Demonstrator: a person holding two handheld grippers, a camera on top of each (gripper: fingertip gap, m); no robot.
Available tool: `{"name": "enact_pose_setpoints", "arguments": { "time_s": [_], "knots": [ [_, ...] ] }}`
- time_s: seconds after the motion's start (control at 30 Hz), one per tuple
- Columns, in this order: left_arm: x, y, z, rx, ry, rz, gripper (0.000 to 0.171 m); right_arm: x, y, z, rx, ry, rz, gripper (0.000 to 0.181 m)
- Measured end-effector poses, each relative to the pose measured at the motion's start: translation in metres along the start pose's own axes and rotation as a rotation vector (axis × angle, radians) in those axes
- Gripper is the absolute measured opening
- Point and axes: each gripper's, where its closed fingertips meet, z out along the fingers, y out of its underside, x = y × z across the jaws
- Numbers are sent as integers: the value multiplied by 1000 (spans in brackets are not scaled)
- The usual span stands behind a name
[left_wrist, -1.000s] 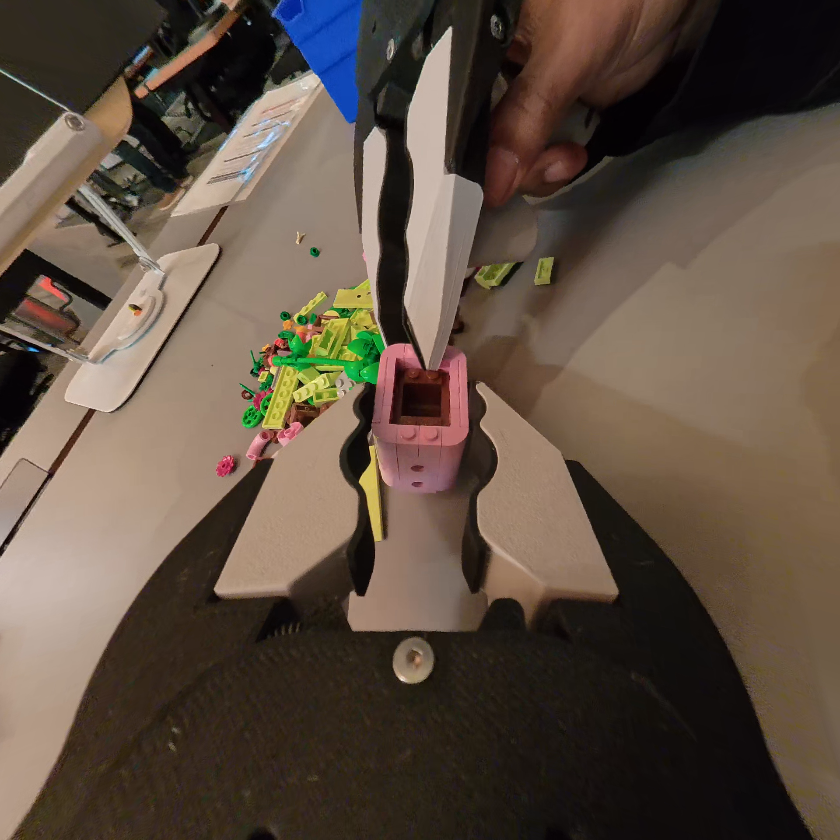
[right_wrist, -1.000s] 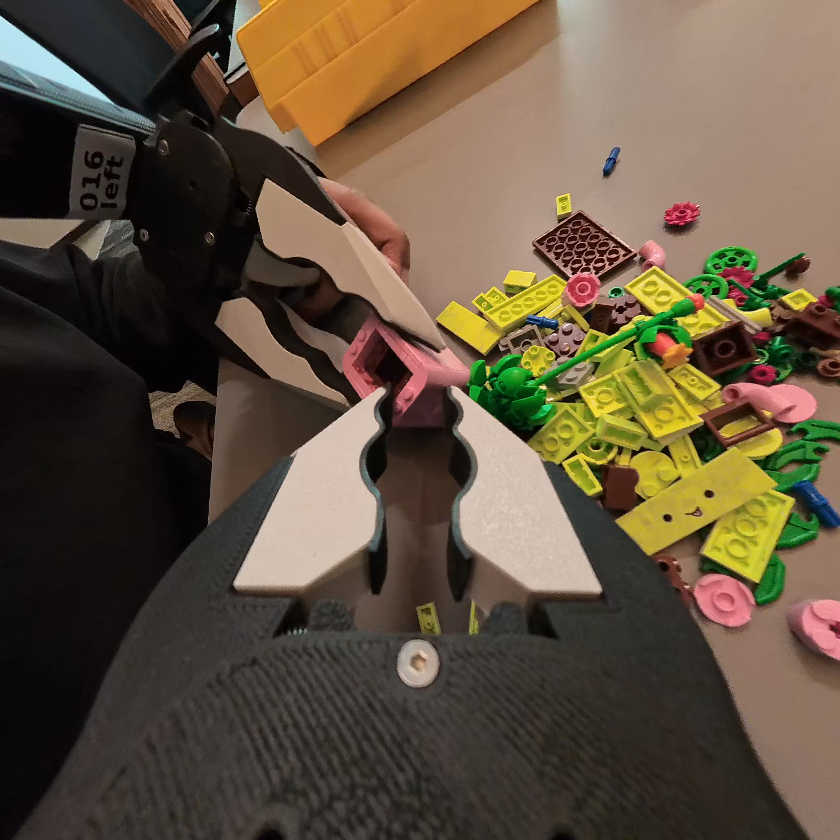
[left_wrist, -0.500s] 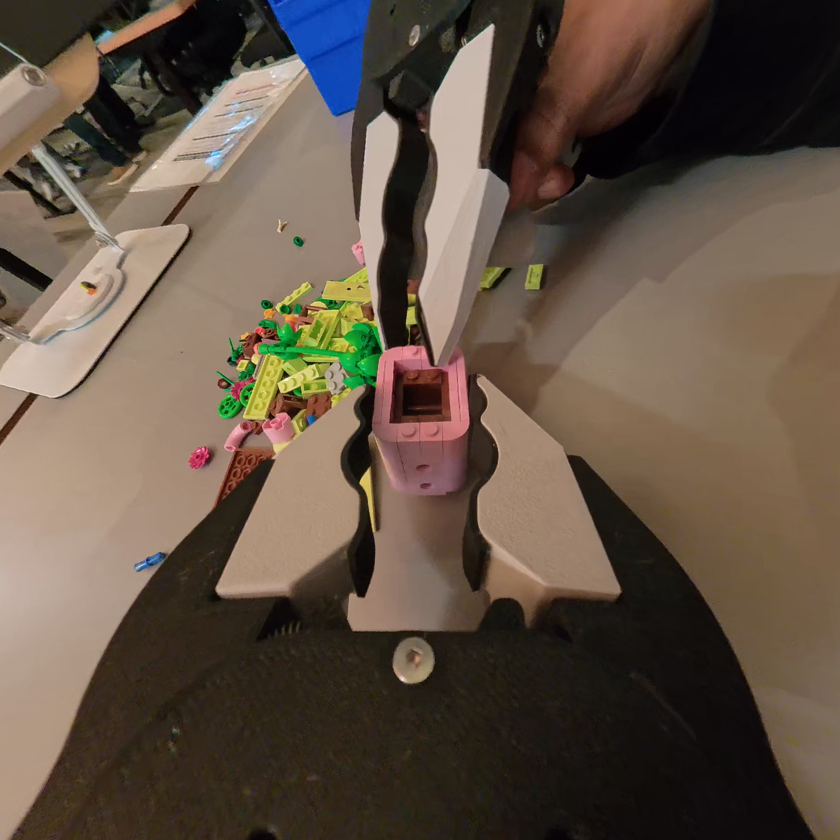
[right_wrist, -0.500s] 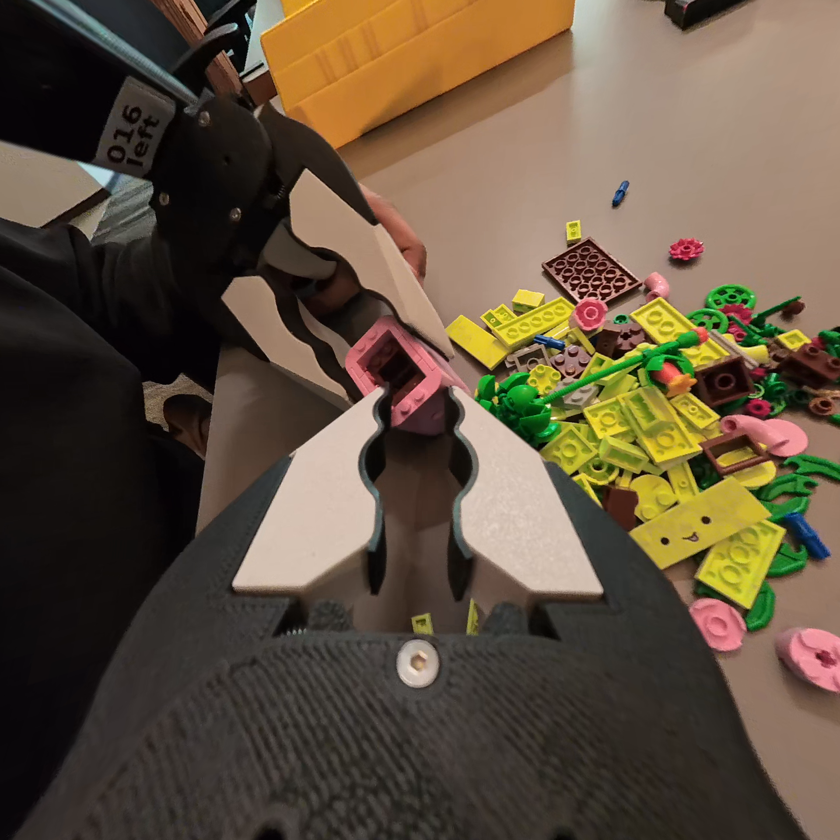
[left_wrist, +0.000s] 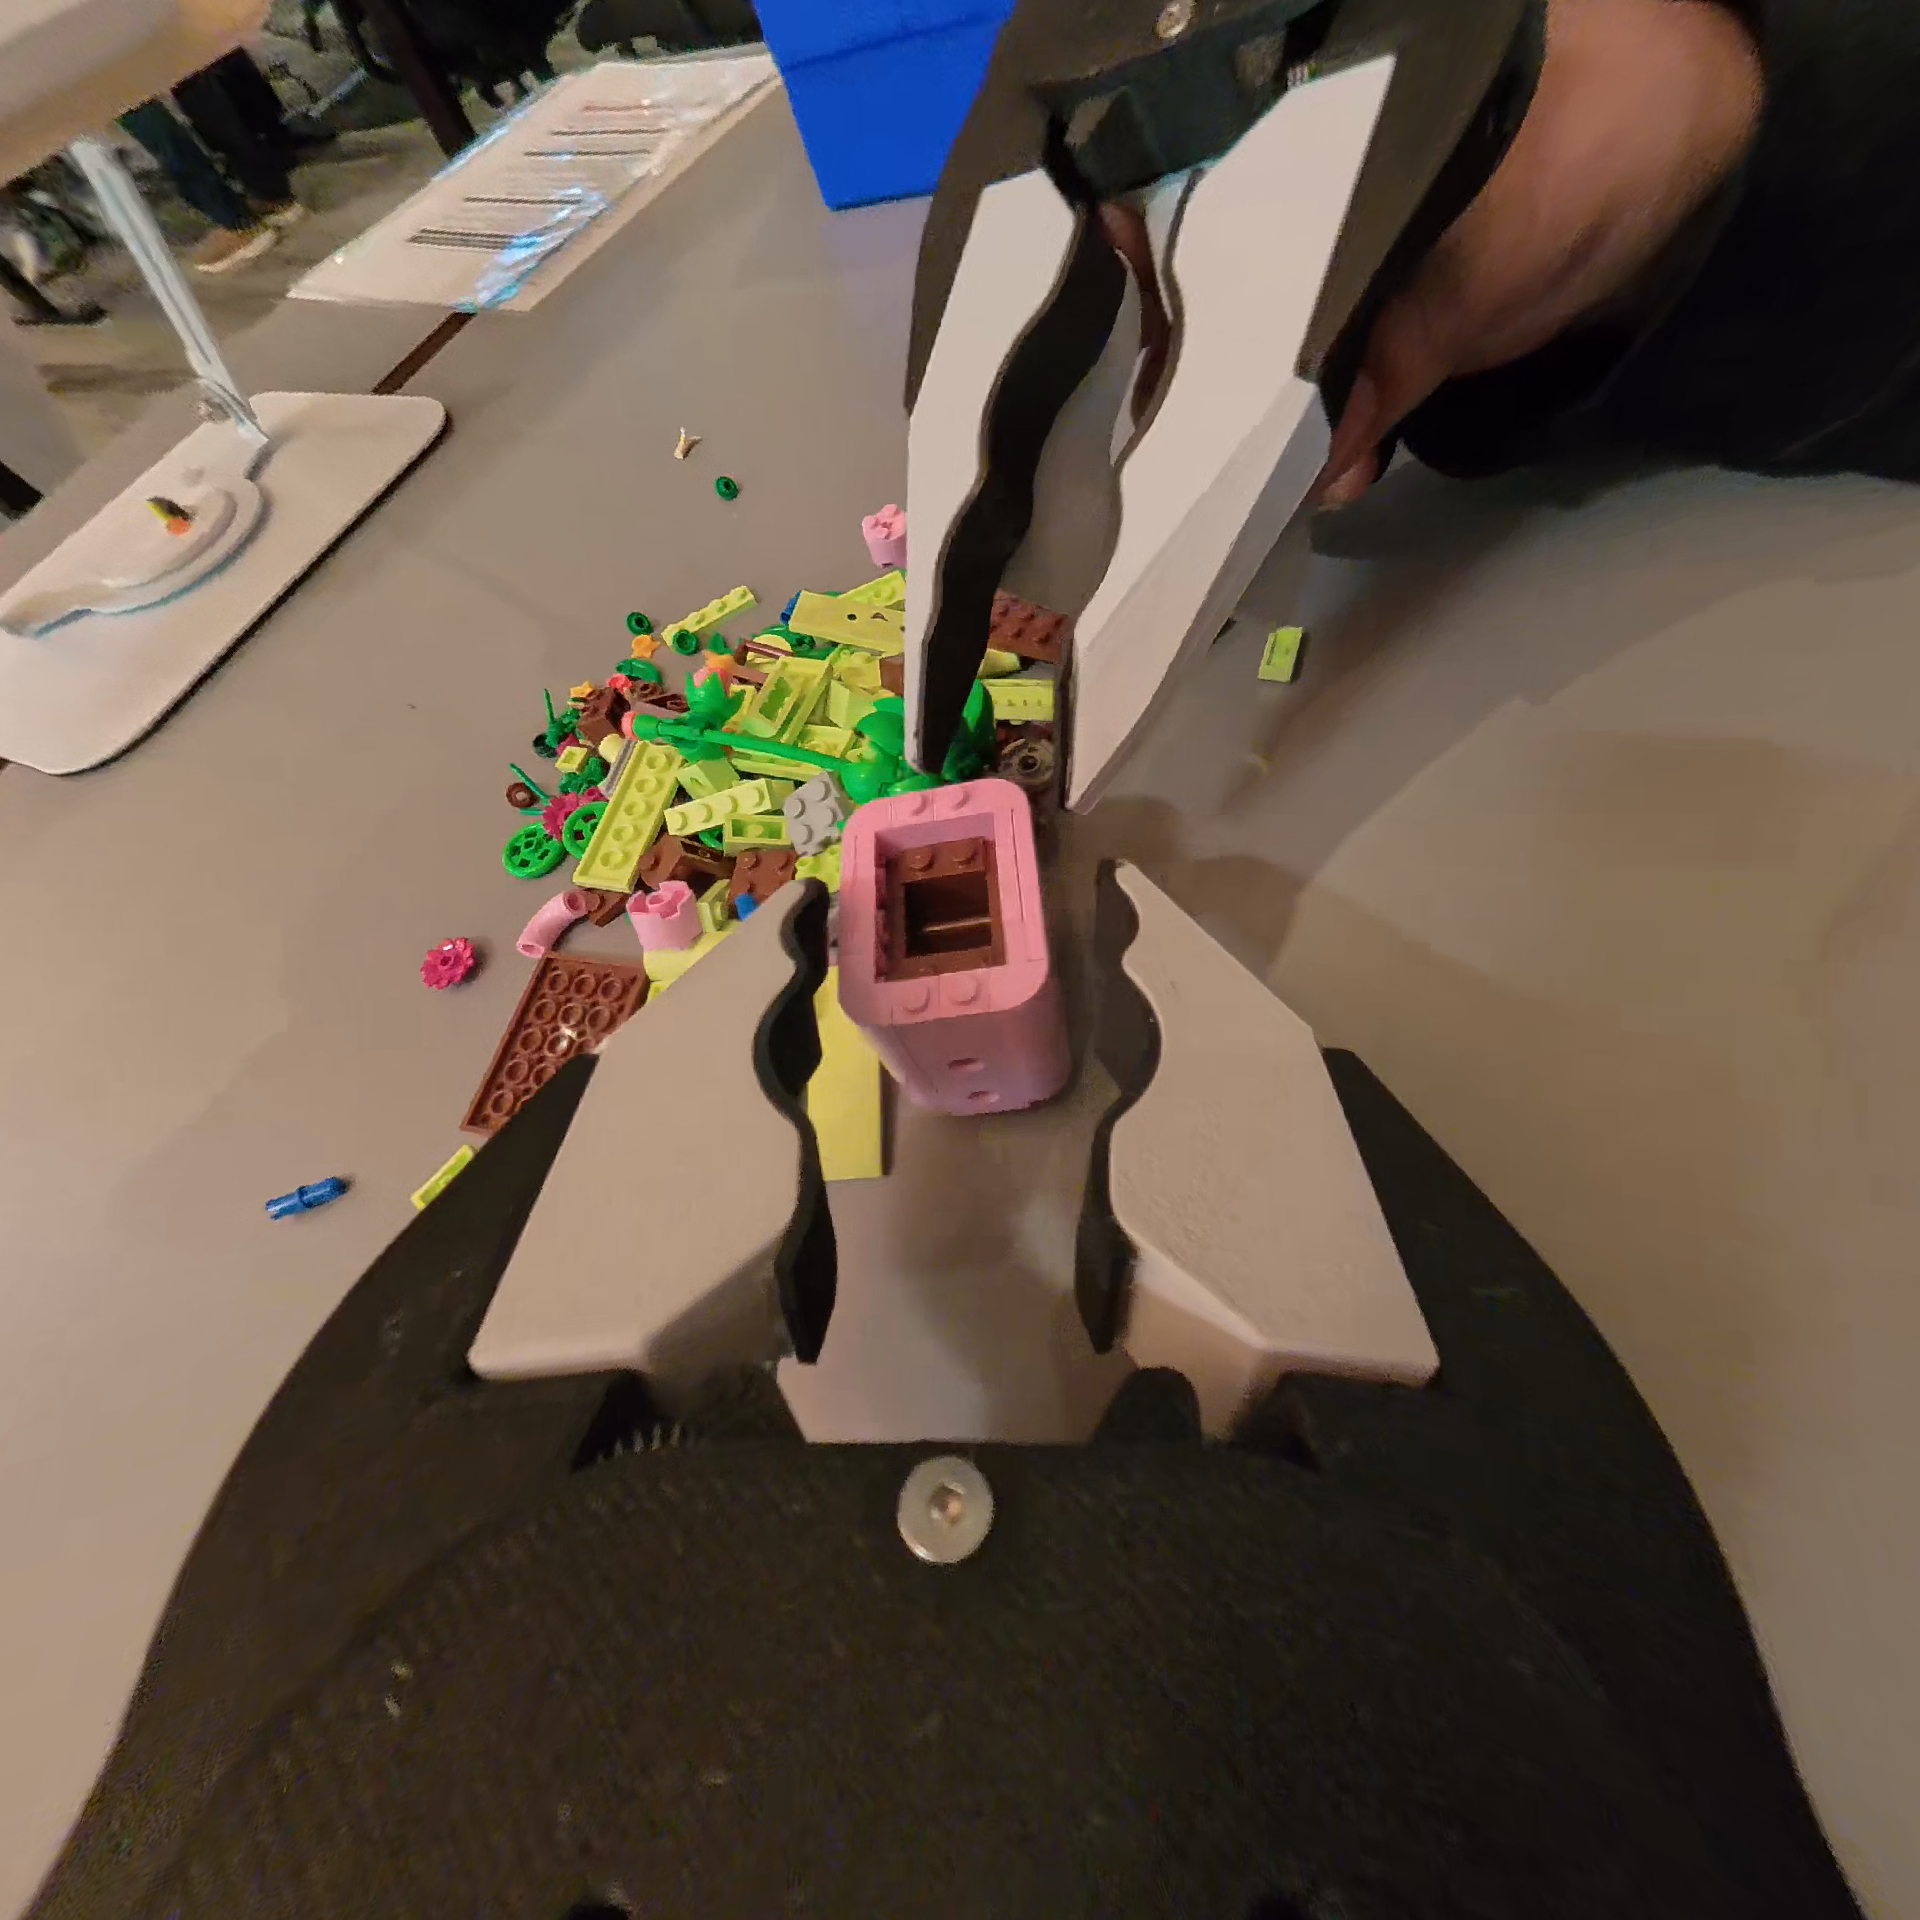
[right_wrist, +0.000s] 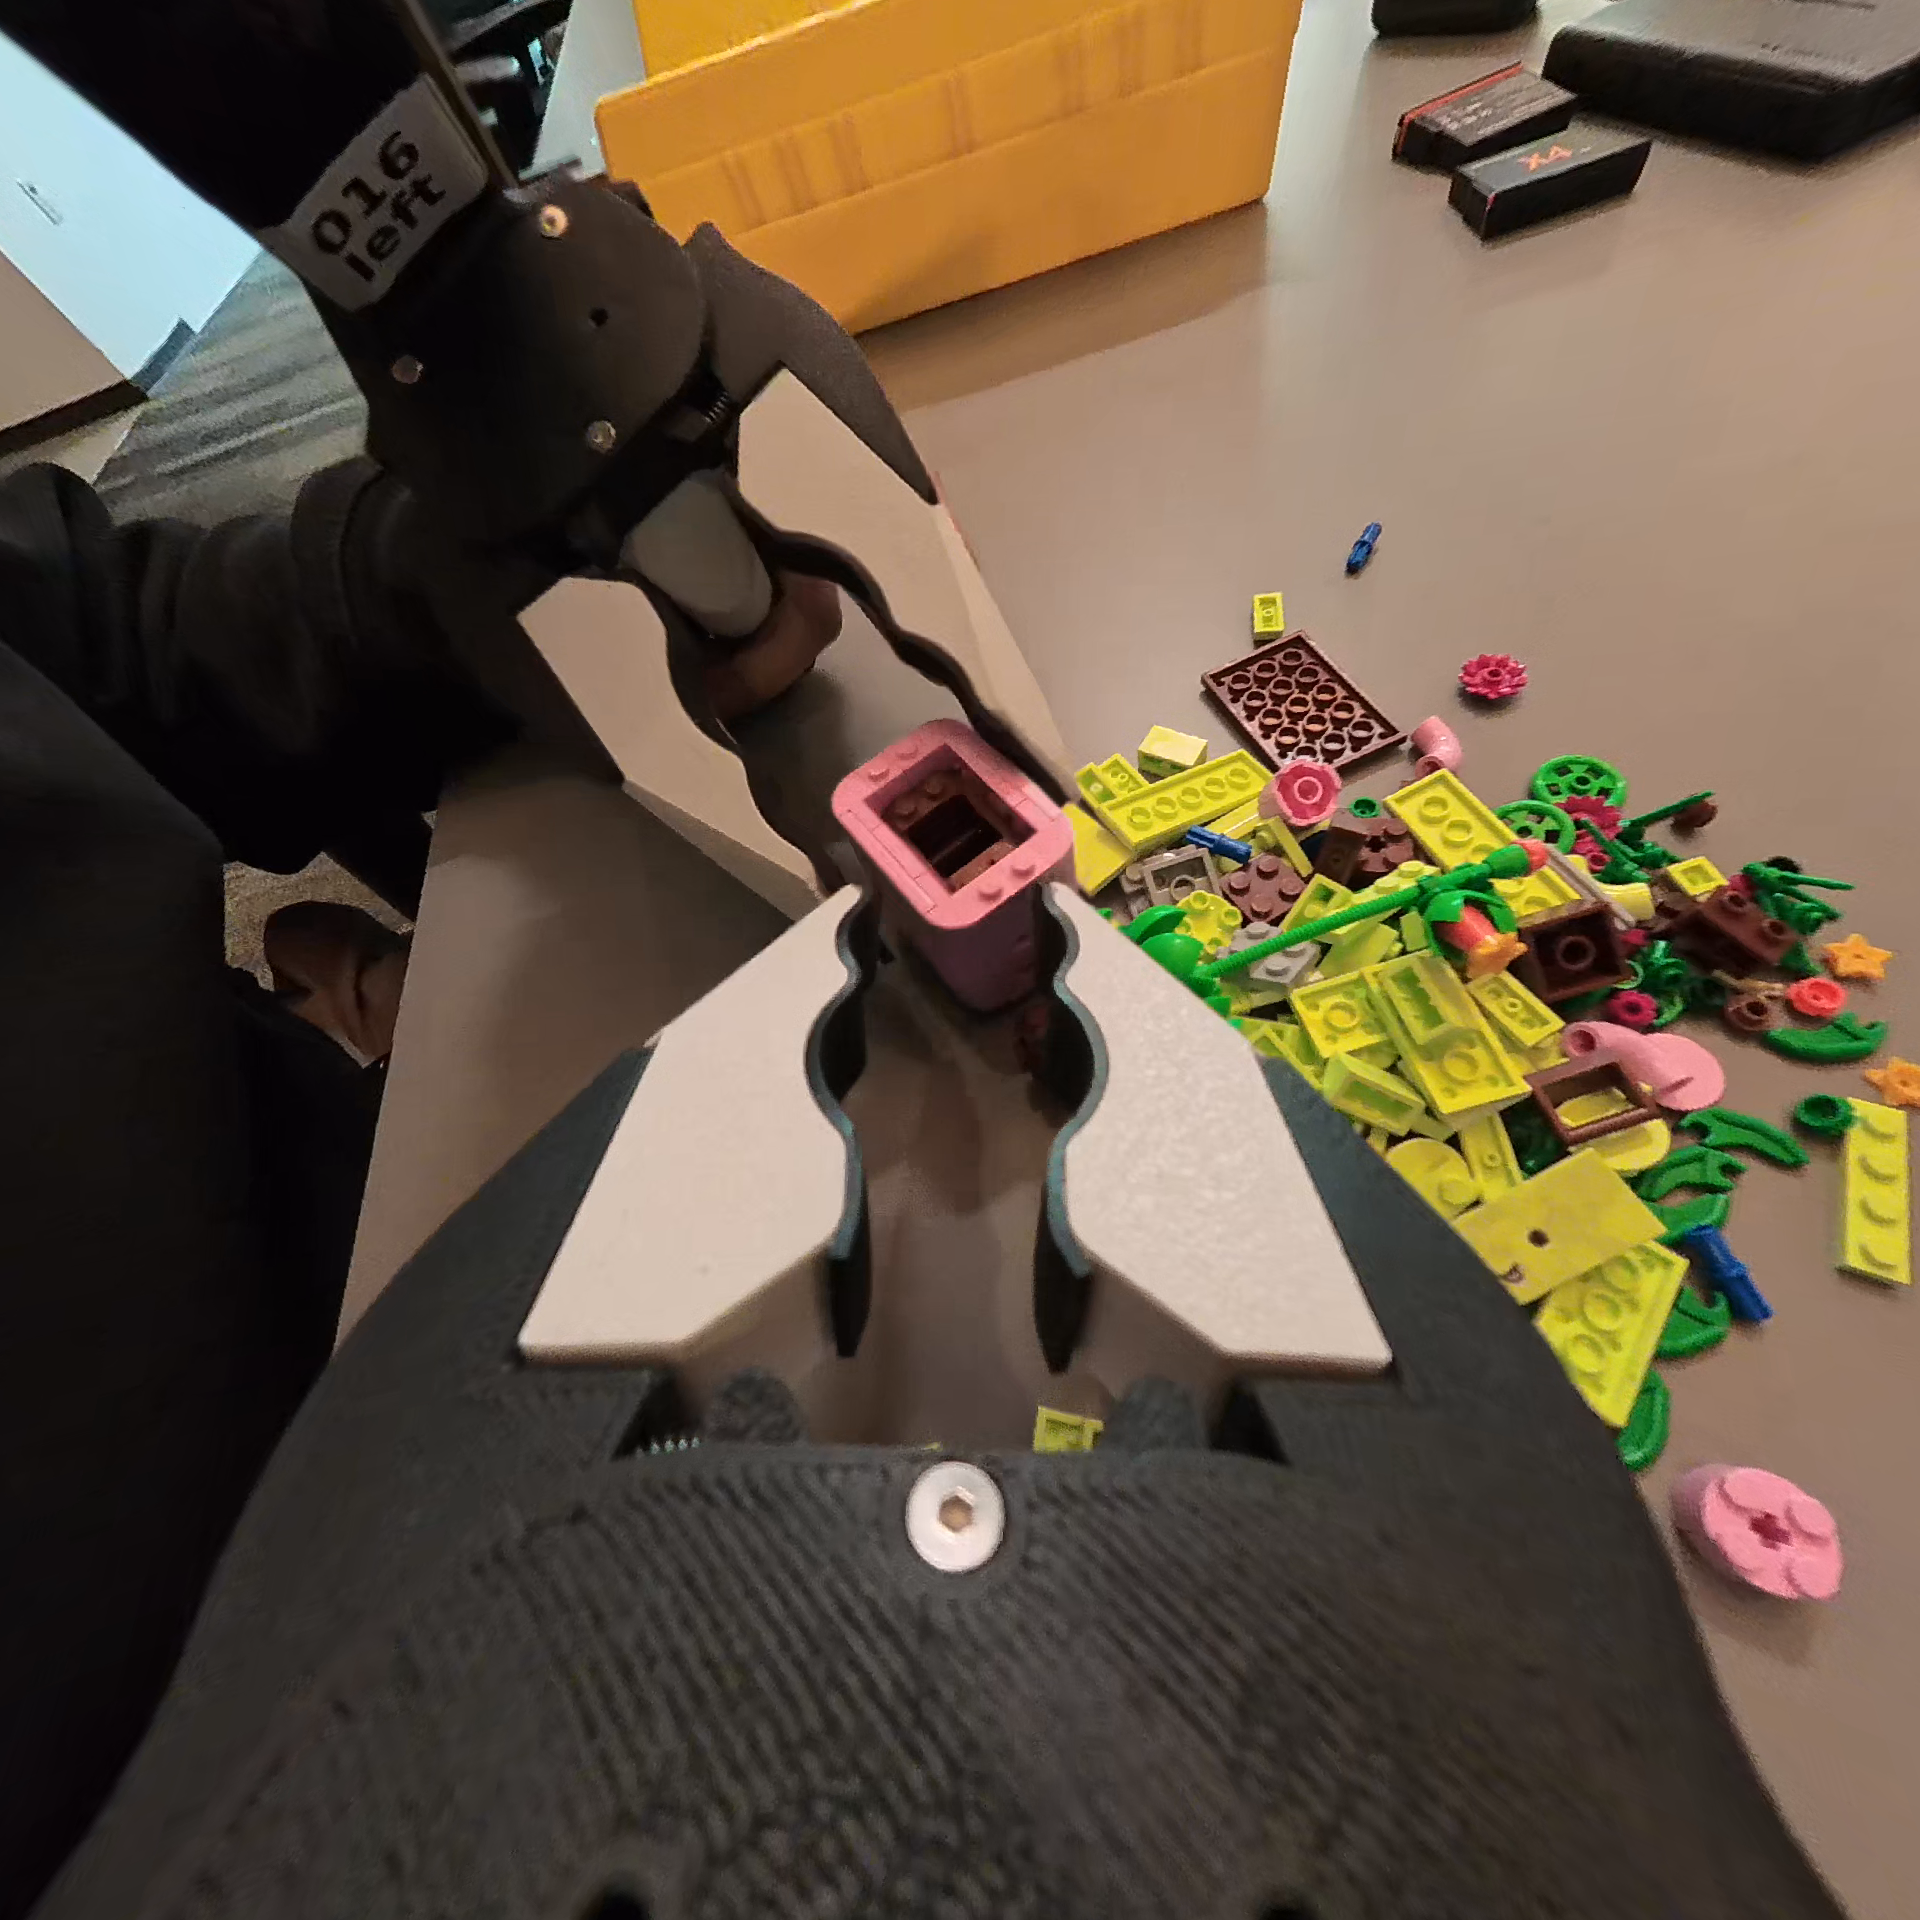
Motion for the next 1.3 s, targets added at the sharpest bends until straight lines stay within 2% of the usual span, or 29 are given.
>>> {"name": "enact_pose_setpoints", "arguments": {
  "time_s": [0.1, 0.27, 0.4, 0.47, 0.57, 0.63, 0.7, 0.73, 0.8, 0.83, 0.93, 1.03, 1.1, 1.13, 1.2, 1.23, 1.3],
  "knots": [
    [-4, -7, -7, 63, 30, -72, 55, 3, -9, -6, 48, 28, -28, 26],
    [-21, -22, -29, 245, 47, -224, 60, 14, -33, -28, 187, 117, -114, 26],
    [-28, -29, -40, 323, 65, -303, 64, 24, -49, -48, 296, 200, -165, 33],
    [-25, -35, -44, 357, 117, -349, 64, 31, -52, -54, 319, 247, -168, 44],
    [-26, -41, -51, 411, 155, -393, 64, 34, -48, -54, 283, 273, -236, 78],
    [-29, -44, -56, 445, 152, -401, 61, 41, -43, -57, 257, 334, -345, 85],
    [-31, -44, -58, 454, 138, -399, 61, 58, -45, -70, 316, 483, -439, 91],
    [-34, -43, -57, 447, 117, -400, 67, 66, -48, -79, 369, 566, -492, 90],
    [-41, -39, -53, 418, 71, -402, 107, 74, -48, -92, 430, 653, -574, 61],
    [-42, -39, -51, 401, 73, -392, 117, 76, -44, -89, 411, 629, -570, 59],
    [-61, -48, -46, 402, 56, -371, 131, 85, -41, -82, 398, 532, -478, 54],
    [-84, -58, -38, 369, 50, -297, 134, 91, -43, -78, 406, 431, -466, 35],
    [-99, -59, -31, 345, 44, -231, 126, 100, -40, -79, 396, 447, -497, 18],
    [-102, -58, -28, 345, 63, -206, 113, 101, -37, -80, 388, 446, -503, 0],
    [-101, -58, -26, 380, 111, -194, 83, 95, -34, -85, 405, 417, -487, 0],
    [-100, -57, -29, 420, 121, -212, 62, 91, -34, -88, 423, 411, -469, 0],
    [-97, -49, -35, 474, 101, -233, 38, 85, -37, -95, 474, 417, -438, 0]
  ]
}}
